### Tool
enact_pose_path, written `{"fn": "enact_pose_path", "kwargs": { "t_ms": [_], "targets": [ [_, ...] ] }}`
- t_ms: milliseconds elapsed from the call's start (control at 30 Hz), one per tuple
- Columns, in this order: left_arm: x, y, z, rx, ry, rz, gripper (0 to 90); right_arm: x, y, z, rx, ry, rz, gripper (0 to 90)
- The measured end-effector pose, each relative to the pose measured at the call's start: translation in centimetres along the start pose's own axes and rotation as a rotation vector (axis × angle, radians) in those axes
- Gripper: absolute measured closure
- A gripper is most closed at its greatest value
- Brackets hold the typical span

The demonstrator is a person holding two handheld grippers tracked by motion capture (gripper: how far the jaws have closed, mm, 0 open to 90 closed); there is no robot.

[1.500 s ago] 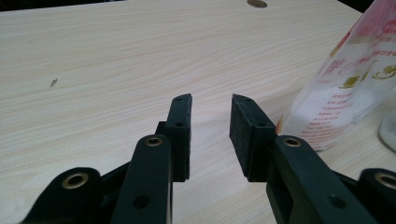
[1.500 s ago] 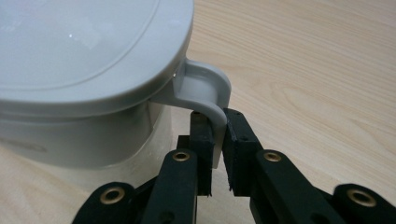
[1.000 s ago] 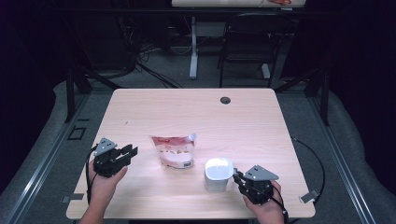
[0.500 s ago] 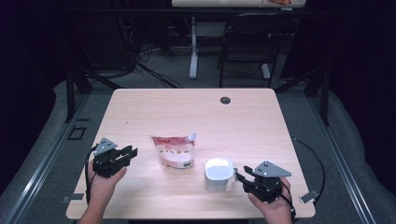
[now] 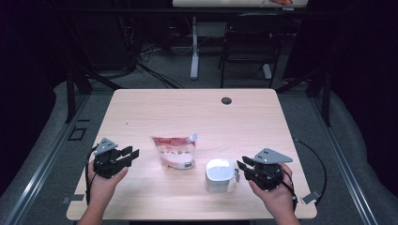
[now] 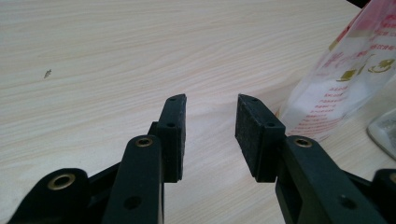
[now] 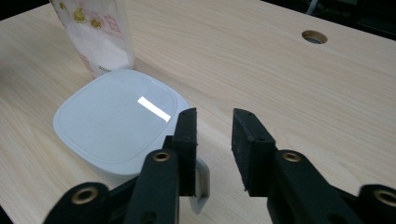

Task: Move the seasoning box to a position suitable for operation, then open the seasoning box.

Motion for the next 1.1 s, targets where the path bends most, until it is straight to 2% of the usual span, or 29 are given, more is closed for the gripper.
{"fn": "enact_pose_path", "kwargs": {
  "t_ms": [133, 300, 400, 600, 1100],
  "targets": [
    [0.0, 0.1, 0.0, 0.006, 0.004, 0.022, 63.8, 0.5, -0.2, 0.4, 0.013, -0.017, -0.008, 80.8],
    [0.0, 0.0, 0.0, 0.024, -0.003, 0.028, 64.0, 0.7, -0.7, 0.8, 0.027, -0.035, -0.032, 90.0],
    [0.0, 0.0, 0.0, 0.028, -0.004, 0.027, 64.2, 0.7, -1.0, 0.8, 0.034, -0.031, -0.046, 90.0],
    [-0.2, -0.1, 0.1, 0.041, -0.011, 0.028, 64.9, 0.9, -1.0, 1.0, 0.06, -0.04, -0.042, 90.0],
    [-0.2, -0.1, 0.0, 0.048, -0.007, 0.022, 65.5, 0.8, -1.4, 1.3, 0.073, -0.064, -0.048, 90.0]
  ]
}}
Point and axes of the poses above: each handheld gripper's, and its own axes: z roughly forward along the jaws, x roughly out of its top, y roughly to its right, the point moved 2 cm from there along z, roughly forward along the jaws, and after that the axes turned 8 degrees about x, right-handed, at the moved point
